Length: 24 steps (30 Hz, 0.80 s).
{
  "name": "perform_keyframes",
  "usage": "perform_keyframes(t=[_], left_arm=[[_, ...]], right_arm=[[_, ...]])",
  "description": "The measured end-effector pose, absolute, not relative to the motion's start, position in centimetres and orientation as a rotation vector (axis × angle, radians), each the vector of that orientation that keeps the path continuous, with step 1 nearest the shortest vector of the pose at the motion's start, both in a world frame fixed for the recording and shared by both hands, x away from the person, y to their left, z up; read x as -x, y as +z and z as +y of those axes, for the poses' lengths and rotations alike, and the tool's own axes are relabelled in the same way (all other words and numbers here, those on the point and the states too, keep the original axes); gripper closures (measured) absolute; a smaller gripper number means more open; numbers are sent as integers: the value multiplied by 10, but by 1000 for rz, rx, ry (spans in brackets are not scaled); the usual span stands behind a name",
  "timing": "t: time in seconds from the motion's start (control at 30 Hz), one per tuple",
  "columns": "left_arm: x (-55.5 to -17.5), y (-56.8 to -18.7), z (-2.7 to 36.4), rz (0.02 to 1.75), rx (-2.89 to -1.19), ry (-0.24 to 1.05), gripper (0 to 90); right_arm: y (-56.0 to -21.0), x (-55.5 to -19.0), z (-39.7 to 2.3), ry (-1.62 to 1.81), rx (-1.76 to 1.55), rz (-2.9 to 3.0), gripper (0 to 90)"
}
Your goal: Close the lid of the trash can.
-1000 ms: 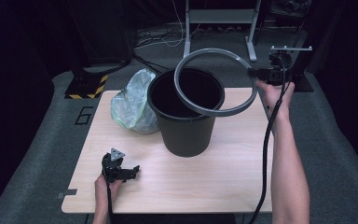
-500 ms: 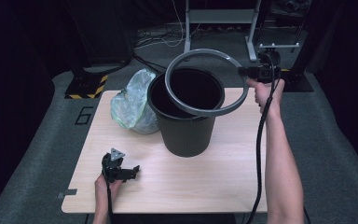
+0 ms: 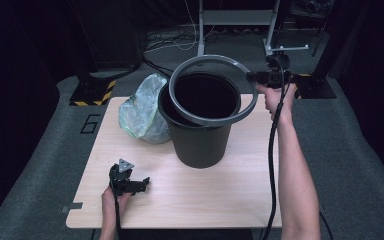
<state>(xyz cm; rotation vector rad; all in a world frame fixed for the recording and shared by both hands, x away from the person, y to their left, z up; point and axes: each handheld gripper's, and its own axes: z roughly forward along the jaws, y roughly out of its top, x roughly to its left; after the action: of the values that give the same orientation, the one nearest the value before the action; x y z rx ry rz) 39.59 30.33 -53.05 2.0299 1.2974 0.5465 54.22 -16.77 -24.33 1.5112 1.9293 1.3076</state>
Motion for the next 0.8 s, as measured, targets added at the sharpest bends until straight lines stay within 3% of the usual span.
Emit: perform_keyframes(t=[0.8], left_arm=[[-396,-531,303,1295,-2031,548,18]], right_arm=[[-255,-556,-137,1260,-1502,1994,790]])
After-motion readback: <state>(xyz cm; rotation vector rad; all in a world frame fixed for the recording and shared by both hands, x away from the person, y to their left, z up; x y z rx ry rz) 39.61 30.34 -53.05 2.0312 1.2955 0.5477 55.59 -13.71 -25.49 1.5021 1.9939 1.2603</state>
